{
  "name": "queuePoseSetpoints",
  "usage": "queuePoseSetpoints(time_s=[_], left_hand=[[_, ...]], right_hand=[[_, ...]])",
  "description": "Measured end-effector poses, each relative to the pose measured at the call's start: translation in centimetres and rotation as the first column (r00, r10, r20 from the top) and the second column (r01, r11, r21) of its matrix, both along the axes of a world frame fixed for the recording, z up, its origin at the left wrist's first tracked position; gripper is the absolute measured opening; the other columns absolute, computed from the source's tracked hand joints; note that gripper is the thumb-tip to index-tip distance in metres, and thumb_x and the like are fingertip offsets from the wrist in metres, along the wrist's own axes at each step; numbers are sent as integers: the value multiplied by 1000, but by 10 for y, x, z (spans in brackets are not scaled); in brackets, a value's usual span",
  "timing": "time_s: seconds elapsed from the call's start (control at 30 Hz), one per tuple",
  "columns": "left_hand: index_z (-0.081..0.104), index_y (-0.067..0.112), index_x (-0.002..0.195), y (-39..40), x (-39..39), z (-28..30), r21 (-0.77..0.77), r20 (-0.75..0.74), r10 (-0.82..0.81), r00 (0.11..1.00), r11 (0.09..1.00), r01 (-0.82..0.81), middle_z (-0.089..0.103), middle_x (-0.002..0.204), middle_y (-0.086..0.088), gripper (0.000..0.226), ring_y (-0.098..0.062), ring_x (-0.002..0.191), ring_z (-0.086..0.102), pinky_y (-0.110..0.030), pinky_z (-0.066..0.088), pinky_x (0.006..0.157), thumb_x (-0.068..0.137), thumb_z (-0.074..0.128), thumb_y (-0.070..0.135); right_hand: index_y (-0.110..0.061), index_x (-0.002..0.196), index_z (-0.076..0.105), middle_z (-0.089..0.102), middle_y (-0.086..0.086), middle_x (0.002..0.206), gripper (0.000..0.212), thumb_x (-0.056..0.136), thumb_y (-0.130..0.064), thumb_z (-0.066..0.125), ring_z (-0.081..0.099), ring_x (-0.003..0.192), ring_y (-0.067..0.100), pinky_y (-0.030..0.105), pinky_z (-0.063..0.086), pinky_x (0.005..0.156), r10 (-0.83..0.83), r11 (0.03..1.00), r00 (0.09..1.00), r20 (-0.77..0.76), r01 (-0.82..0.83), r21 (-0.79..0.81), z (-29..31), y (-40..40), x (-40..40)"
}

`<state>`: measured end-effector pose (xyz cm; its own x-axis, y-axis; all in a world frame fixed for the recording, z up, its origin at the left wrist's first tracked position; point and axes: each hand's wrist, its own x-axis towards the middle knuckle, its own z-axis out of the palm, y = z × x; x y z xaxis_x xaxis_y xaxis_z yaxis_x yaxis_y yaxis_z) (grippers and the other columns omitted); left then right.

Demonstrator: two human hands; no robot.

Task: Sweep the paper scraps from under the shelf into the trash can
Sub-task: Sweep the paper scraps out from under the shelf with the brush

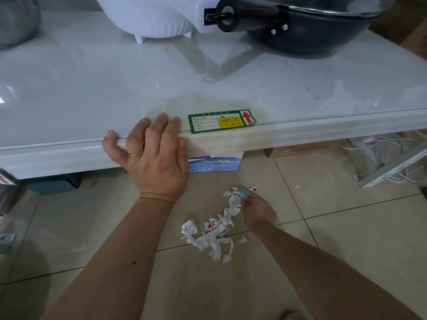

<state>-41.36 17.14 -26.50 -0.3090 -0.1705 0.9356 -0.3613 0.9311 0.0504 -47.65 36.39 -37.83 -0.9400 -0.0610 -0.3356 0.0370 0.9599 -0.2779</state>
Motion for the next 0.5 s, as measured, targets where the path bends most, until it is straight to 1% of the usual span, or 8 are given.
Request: queuePoseSetpoints(time_s=[0.13,0.17,0.23,0.3,0.37,0.43,0.5], left_hand=[[62,16,107,0,1,0,14,19,-2,1000,1000,1,71,104,-3,34,-21,106,49,-42,14,105,97,32,27],[61,16,108,0,2,0,16,23,-4,1000,1000,3,71,105,-3,33,-21,106,49,-42,15,104,97,32,27],[61,16,108,1,2,0,20,30,-13,999,1000,13,71,105,-3,33,-21,107,48,-43,17,103,97,31,27],[60,16,109,1,2,1,25,27,-20,999,1000,20,71,105,-4,33,-21,106,48,-42,14,104,97,31,27],[60,17,108,1,1,0,28,19,-17,1000,999,16,71,104,-3,33,-21,106,48,-41,11,105,97,31,27],[60,17,108,0,1,0,30,16,-12,1000,999,12,71,104,-3,33,-21,105,48,-41,10,105,98,30,28],[59,17,108,0,0,-1,30,20,-12,1000,999,12,71,103,-4,33,-21,105,48,-42,11,105,98,30,28]], right_hand=[[-15,118,62,67,10,117,42,99,-36,32,63,109,30,33,49,89,86,996,996,-19,-87,-23,6,-21,29],[-17,117,62,68,10,116,41,99,-36,31,63,108,30,33,49,86,93,995,995,-34,-94,-35,8,-24,32],[-20,112,63,69,8,112,39,100,-35,29,64,103,29,30,45,76,92,993,993,-76,-97,-64,14,-24,31],[-22,111,64,70,7,109,38,99,-35,30,65,100,29,29,43,73,77,993,990,-121,-87,-83,21,-20,22],[-24,115,64,70,8,110,38,99,-35,31,64,100,29,30,47,78,54,993,989,-134,-67,-93,24,-17,10],[-25,118,63,69,8,113,38,98,-36,32,64,102,30,32,48,82,34,993,994,-100,-45,-106,22,-19,-2],[-23,119,63,68,9,116,39,98,-37,33,62,106,31,34,48,86,36,993,998,-53,-42,-112,14,-26,-10]])
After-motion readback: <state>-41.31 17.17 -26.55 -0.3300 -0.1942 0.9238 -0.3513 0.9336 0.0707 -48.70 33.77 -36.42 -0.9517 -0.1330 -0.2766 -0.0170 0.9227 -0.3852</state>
